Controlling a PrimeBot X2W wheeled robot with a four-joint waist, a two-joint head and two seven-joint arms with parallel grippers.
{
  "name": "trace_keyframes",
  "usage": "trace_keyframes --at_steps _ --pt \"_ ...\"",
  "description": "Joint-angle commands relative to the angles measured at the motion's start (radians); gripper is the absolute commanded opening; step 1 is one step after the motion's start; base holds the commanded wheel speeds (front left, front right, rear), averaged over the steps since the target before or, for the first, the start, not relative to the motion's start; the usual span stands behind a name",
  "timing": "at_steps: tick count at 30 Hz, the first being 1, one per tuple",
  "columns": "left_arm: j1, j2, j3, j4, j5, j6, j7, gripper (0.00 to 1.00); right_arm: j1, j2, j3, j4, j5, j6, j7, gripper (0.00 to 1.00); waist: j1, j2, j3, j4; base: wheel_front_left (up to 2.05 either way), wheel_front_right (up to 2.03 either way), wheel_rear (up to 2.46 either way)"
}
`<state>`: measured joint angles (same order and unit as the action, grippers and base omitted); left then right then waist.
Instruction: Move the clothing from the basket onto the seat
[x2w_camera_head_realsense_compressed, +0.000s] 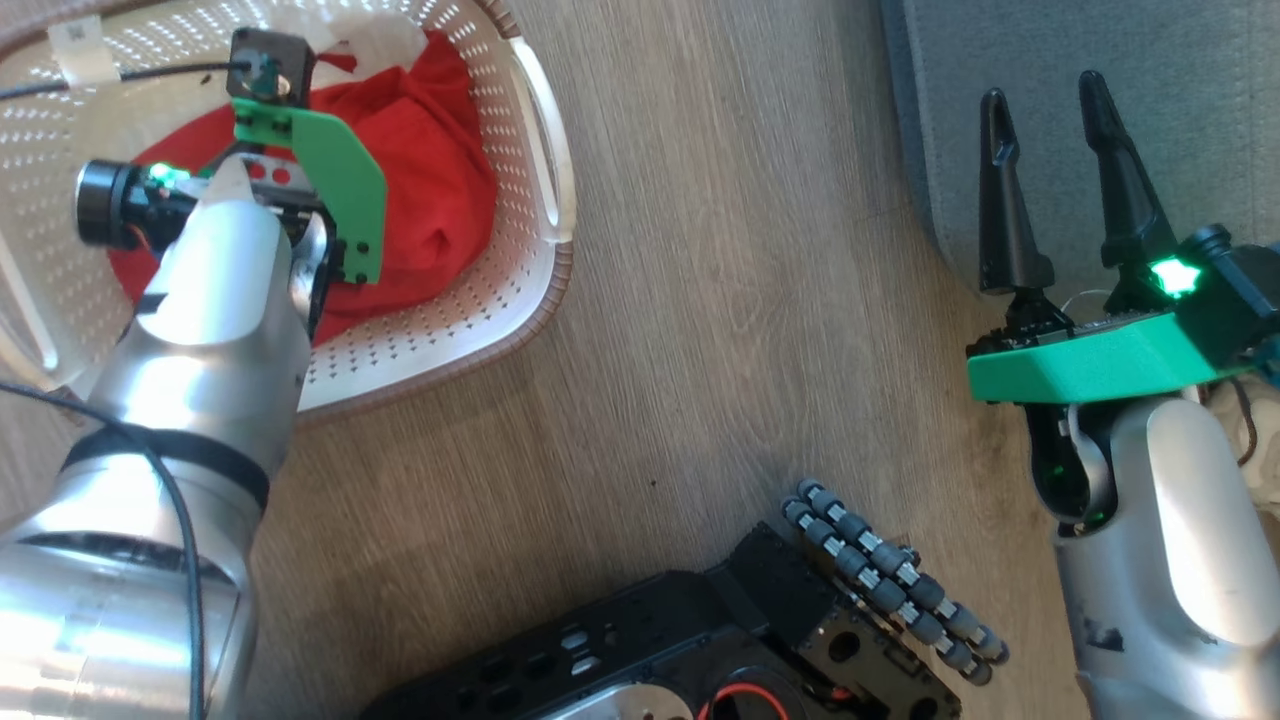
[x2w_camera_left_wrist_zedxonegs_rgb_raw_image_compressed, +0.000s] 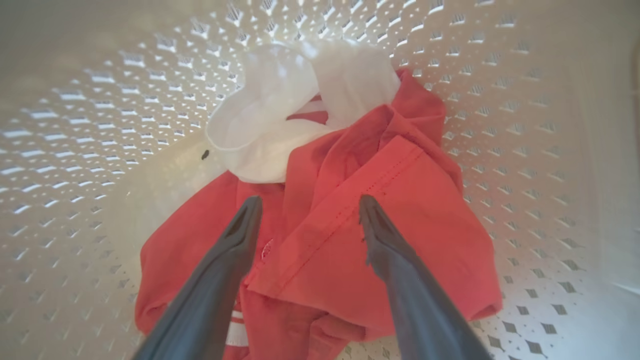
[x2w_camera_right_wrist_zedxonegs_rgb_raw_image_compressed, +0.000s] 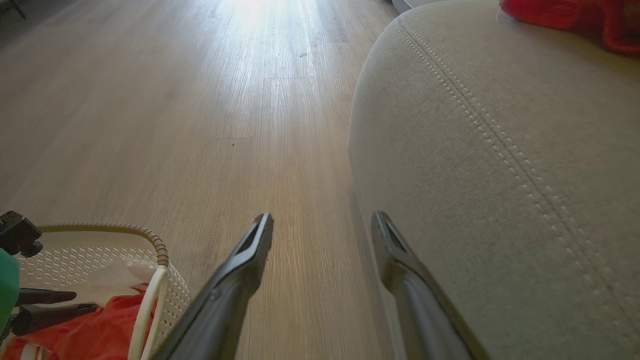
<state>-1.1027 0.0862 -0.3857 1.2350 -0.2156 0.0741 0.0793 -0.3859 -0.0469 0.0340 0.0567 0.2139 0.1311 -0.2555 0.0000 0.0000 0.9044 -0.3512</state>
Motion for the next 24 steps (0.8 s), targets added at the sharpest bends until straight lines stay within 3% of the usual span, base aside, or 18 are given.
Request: trace_keyframes --at_steps 1,13,24 --pt "-0.007 0.005 0.009 -0.007 -0.003 0.006 0.001 1.00 0.044 -0.003 0.006 -0.031 0.006 0.000 -0.006 1.00 0.0000 0.0000 0.014 -0.003 0.00 0.00 0.00" --pt "-0.008 -0.002 -0.007 0.033 -0.020 -0.011 0.005 1.00 0.092 -0.003 -0.020 -0.054 -0.008 0.000 -0.006 1.00 0.0000 0.0000 0.061 0.018 0.00 0.00 0.00" --pt "0.014 -0.023 -0.014 0.044 -0.061 -0.078 -0.011 1.00 0.128 -0.003 -0.039 -0.088 -0.035 0.000 -0.006 1.00 0.0000 0.0000 0.077 0.056 0.00 0.00 0.00"
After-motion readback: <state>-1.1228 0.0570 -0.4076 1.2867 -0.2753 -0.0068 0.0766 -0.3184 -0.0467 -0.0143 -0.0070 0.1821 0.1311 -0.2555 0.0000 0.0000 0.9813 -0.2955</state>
